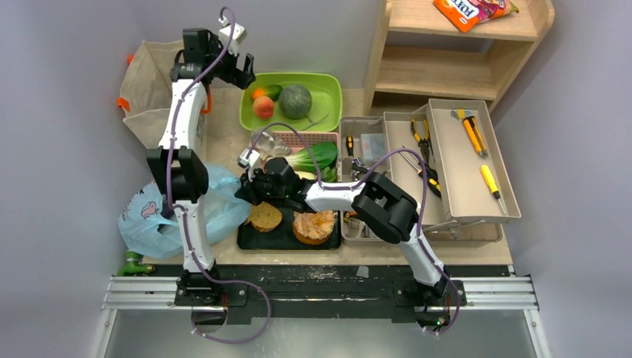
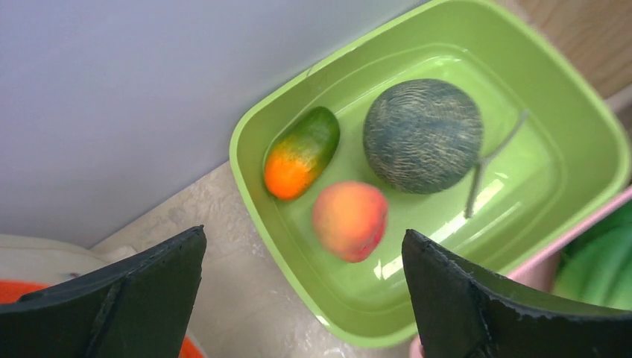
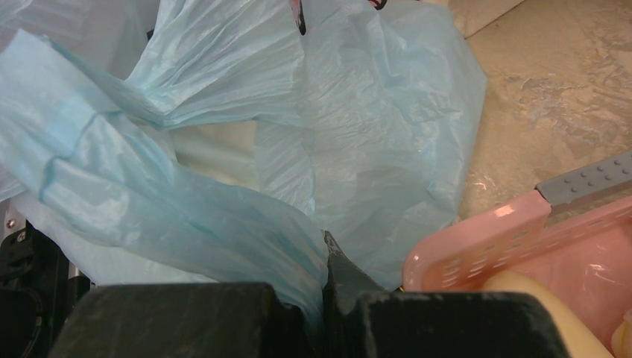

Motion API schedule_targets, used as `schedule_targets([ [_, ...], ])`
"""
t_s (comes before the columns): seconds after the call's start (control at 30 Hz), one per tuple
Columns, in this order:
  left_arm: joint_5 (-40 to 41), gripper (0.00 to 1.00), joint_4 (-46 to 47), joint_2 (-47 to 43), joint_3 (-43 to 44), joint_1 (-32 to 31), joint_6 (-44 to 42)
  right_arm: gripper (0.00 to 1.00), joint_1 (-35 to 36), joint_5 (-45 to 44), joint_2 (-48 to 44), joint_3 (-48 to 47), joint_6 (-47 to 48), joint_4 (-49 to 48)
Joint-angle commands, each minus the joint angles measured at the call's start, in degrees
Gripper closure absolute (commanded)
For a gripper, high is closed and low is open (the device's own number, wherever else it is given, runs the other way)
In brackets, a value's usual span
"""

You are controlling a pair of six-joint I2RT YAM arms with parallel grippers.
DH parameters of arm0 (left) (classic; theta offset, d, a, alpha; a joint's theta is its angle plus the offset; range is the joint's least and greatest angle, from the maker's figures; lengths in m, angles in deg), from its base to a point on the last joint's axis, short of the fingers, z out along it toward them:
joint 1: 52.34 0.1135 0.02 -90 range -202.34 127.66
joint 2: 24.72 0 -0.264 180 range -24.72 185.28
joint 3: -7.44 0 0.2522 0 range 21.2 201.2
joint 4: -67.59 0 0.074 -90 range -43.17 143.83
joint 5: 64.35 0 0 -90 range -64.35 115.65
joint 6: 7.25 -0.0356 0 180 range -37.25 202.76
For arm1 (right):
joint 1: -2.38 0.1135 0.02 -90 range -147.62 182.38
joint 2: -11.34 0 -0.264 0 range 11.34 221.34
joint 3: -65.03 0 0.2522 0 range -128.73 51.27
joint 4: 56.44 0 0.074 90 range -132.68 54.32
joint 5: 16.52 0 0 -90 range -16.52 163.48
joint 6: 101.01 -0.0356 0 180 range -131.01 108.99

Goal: Untie the knot of the grocery bags and take out the mixed food

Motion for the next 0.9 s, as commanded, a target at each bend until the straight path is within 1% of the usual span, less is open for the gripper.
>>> schedule_targets([
  [0.0, -4.9, 0.0, -3.6, -14.1, -1.6, 1.0, 1.0, 1.0, -0.3, -0.4, -2.3, -1.8, 0.2, -1.9],
  [0.03, -6.6, 0.0, -4.2, -17.3, -3.9, 1.9, 1.8, 1.0, -0.3, -0.1, -2.4, -1.8, 0.1, -1.8],
  [0.07, -10.4, 0.03, -4.0, -21.4, -7.7, 3.3, 2.9, 1.0, -0.3, 0.0, -2.7, -1.7, 0.1, -1.6],
  [0.1, -15.9, 0.06, -3.2, -26.1, -12.6, 5.2, 3.8, 1.0, -0.3, 0.0, -3.1, -1.7, 0.1, -1.6],
  [0.17, -20.6, 0.11, -1.2, -37.5, -25.1, 9.1, 3.7, 1.0, -0.4, 0.2, -3.7, -1.7, 0.1, -1.5],
  [0.2, -21.8, 0.15, -1.8, -42.9, -30.6, 11.3, 2.2, 1.0, -0.4, 0.3, -4.0, -1.6, 0.0, -1.7],
  [0.27, -25.0, 0.27, -7.5, -52.2, -38.7, 16.7, -3.2, 1.0, -0.4, 0.3, -4.4, -1.6, -0.4, -2.1],
  [0.3, -27.5, 0.34, -12.8, -57.2, -41.3, 21.1, -8.8, 1.0, -0.4, 0.3, -4.5, -1.7, -0.7, -2.3],
  [0.33, -29.5, 0.37, -19.5, -59.2, -42.9, 23.3, -12.3, 1.0, -0.4, 0.3, -4.5, -2.0, -1.0, -2.3],
  [0.37, -30.5, 0.41, -26.4, -61.7, -44.1, 27.5, -21.8, 1.0, -0.4, 0.3, -4.6, -2.2, -1.3, -2.5],
  [0.4, -30.8, 0.46, -34.9, -63.7, -45.1, 30.0, -30.9, 1.0, -0.4, 0.3, -4.6, -2.6, -1.7, -2.5],
  [0.47, -29.0, 0.54, -48.6, -67.6, -48.0, 34.0, -45.6, 1.0, -0.4, 0.4, -4.3, -3.8, -2.6, -2.3],
  [0.5, -27.8, 0.57, -53.0, -69.0, -50.0, 35.4, -50.3, 1.0, -0.3, 0.7, -4.2, -4.7, -3.2, -2.2],
  [0.53, -26.9, 0.6, -55.1, -70.4, -52.2, 36.4, -52.5, 1.0, -0.3, 0.9, -4.1, -5.4, -3.7, -2.0],
  [0.57, -25.5, 0.61, -55.7, -71.8, -54.9, 36.6, -54.4, 1.0, -0.4, 0.9, -4.1, -6.1, -4.1, -1.9],
  [0.63, -23.0, 0.61, -51.6, -75.2, -62.2, 36.6, -56.1, 1.0, -0.3, 1.6, -3.9, -7.1, -5.0, -1.7],
  [0.73, -16.8, 0.59, -38.6, -80.5, -73.3, 35.5, -52.8, 1.0, -0.3, 2.2, -3.8, -7.8, -6.5, -1.4],
  [0.8, -12.3, 0.58, -31.6, -81.6, -80.2, 34.6, -52.6, 1.0, -0.3, 2.6, -4.1, -7.7, -7.2, -1.3],
  [0.87, -9.3, 0.58, -23.7, -81.0, -85.6, 34.3, -49.9, 1.0, -0.3, 3.2, -4.4, -7.4, -7.8, -1.4],
])
